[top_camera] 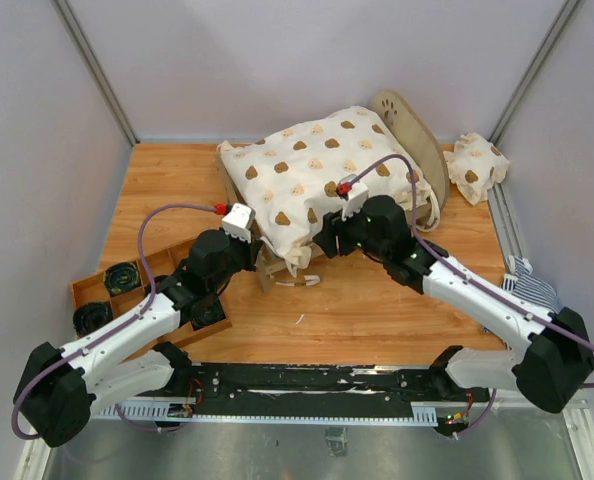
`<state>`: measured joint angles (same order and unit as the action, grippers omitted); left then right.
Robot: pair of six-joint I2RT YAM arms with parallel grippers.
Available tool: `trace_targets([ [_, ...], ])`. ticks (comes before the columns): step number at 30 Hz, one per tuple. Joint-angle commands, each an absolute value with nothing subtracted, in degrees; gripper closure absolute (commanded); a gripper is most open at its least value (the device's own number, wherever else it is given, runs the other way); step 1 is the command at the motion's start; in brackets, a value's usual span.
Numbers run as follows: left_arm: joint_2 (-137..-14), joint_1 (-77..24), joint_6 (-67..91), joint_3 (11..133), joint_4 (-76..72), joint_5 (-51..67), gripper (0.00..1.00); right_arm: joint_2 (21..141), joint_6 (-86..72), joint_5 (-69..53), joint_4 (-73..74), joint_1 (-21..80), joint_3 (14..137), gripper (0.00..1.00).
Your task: Set up the pet bed
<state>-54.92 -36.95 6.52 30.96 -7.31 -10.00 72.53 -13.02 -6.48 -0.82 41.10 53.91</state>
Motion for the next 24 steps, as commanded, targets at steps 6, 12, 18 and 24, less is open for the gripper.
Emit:
trace_targets([
  [6,-55.0,-35.9,12.7,28.4,-12.1,-7.4,0.94,65.6,-19.9,-3.3,-11.2,48.8,40.1,0.5],
  [12,-55.1,-33.0,14.5,27.9,-11.4,-5.7,0.94,73.7,-21.1,0.4,-30.4,57.7,33.3,0.54],
  [18,-54.8,-30.7,15.6,28.5,-10.7,-3.2,0.93,86.6,-16.1,5.3,-42.0,63.0,36.1,0.59],
  [24,-55.7,-30.3,15.3,28.0,-10.8,-2.9,0.93,97.3,-14.4,10.6,-47.8,63.2,39.0,0.64],
])
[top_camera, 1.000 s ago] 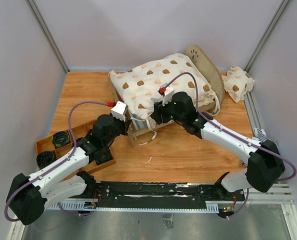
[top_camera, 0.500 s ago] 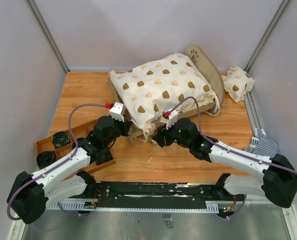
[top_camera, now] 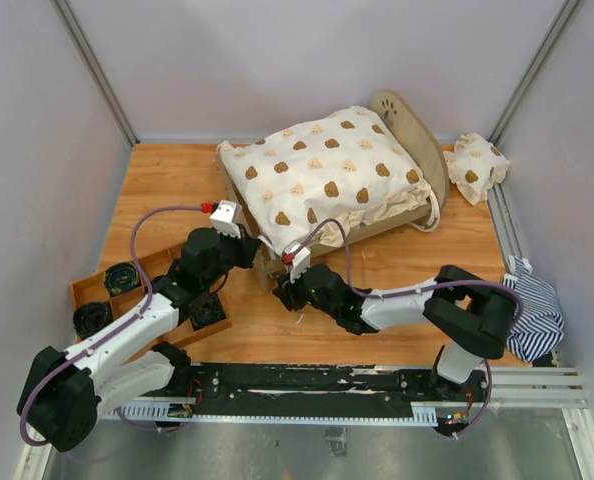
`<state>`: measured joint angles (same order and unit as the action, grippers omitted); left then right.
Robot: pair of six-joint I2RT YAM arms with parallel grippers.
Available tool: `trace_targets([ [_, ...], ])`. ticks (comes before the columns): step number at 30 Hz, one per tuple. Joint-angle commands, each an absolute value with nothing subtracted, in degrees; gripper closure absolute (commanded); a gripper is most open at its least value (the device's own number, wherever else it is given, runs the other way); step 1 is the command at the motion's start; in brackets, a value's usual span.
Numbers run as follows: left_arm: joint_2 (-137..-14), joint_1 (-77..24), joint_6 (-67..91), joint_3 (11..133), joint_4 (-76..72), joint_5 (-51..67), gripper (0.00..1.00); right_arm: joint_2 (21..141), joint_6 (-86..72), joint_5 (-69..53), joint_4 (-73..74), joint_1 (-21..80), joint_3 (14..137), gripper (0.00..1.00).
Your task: Set up the pet bed
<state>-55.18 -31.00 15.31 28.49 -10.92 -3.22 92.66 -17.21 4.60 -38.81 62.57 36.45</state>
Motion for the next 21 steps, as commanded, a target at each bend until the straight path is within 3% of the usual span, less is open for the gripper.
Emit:
trace_targets([
  [1,-55.8,-30.1,15.3,27.9,-10.9,-3.0,0.93,99.0,-13.9,11.8,-51.0,63.2,39.0,0.64],
  [21,-62.7,-22.8,16.7,32.4,-13.1,1.5,0.93,116.7,-7.7,17.9,-51.0,60.9,51.3,0.62],
])
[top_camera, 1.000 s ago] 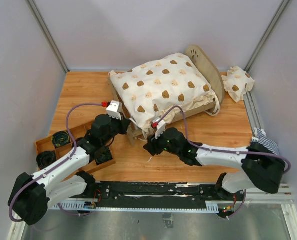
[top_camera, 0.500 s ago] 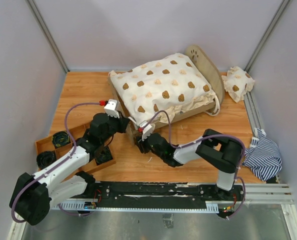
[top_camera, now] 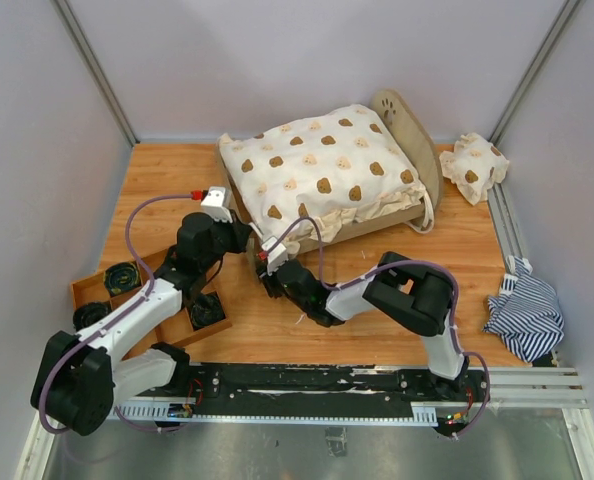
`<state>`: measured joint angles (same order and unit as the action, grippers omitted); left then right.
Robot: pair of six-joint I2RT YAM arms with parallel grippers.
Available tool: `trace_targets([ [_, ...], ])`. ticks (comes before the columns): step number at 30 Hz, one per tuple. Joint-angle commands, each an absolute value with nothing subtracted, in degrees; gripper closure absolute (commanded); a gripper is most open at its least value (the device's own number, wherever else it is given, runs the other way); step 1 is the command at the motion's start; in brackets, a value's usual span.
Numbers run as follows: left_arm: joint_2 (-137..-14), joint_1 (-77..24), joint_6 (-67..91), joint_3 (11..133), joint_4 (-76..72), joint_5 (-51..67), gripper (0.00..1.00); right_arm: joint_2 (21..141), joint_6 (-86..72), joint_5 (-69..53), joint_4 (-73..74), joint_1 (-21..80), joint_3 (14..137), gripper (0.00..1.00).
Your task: Set up the pet bed
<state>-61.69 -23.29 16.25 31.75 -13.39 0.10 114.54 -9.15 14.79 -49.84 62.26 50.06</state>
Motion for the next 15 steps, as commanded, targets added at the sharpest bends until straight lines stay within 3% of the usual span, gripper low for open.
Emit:
trace_targets([
  [1,-62.7,-22.8,16.8,32.3,-13.2,1.5,0.93,117.0,-7.7,18.7,-51.2,60.9,50.9,0.62],
  [9,-62.7,-22.7,17.4,31.8,-13.4,1.8,0.93,117.6,-7.0,21.2,-52.3,60.9,47.5,0.64],
  [11,-62.6,-22.7,17.6,31.7,-13.5,2.1,0.93,118.0,-6.7,20.8,-51.8,60.9,47.5,0.71],
  [15,-61.9,-22.7,18.0,32.1,-12.9,2.0,0.85,118.0,-6.0,16.8,-53.6,61.0,46.0,0.96],
])
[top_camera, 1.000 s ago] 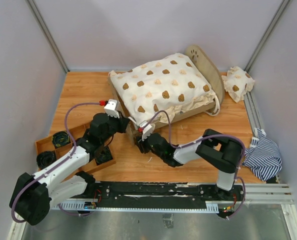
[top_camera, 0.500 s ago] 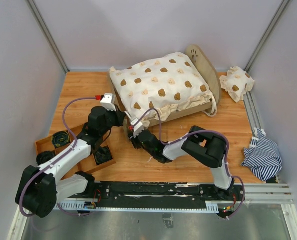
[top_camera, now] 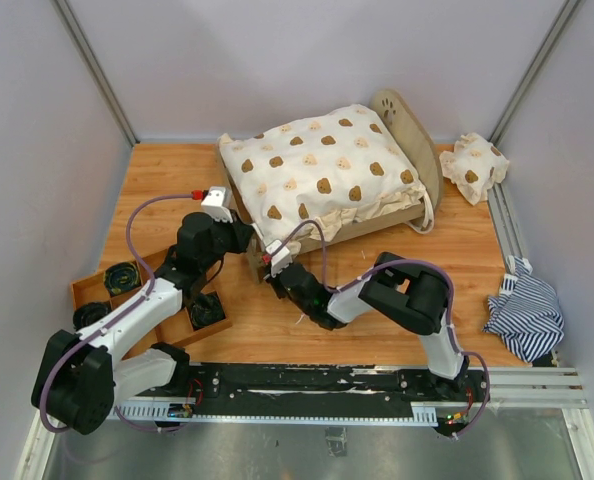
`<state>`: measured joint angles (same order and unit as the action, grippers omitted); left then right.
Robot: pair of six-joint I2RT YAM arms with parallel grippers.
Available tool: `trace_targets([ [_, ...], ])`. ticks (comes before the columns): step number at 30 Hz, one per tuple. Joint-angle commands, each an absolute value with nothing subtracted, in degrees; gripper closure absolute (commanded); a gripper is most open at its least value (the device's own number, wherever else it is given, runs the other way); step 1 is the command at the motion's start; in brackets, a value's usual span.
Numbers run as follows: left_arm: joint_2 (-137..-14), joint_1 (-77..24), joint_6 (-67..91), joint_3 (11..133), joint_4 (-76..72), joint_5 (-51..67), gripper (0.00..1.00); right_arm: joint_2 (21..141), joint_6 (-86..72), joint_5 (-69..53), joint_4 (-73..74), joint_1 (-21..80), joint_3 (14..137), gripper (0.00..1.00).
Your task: Set up the pet bed
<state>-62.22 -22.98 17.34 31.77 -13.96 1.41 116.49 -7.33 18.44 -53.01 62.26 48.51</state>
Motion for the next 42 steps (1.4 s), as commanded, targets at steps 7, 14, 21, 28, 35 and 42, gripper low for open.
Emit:
trace_targets([
  [7,-59.0,-22.7,18.9,32.8,-10.0,-1.7,0.64,111.8,-5.5,8.5,-61.0,61.5,37.8,1.0],
  [14,-56.5,-22.7,22.7,37.5,1.0,-7.1,0.51,106.3,-8.4,2.1,-60.1,62.5,32.6,1.0],
  [21,-53.7,-22.7,24.7,40.3,13.9,-2.5,0.4,100.7,-12.3,0.0,-58.8,64.5,28.9,1.0],
  [28,-42.4,-22.7,31.9,32.7,14.8,9.9,0.4,94.3,-18.4,-0.5,-54.9,64.7,30.0,1.0],
  [35,-35.4,-22.7,46.6,27.2,20.8,3.2,0.38,92.5,-21.6,-0.2,-53.3,64.7,33.4,1.0],
  [42,-31.8,-22.7,56.3,20.6,17.4,9.9,0.36,92.1,-23.4,-1.1,-54.2,64.9,34.3,1.0],
])
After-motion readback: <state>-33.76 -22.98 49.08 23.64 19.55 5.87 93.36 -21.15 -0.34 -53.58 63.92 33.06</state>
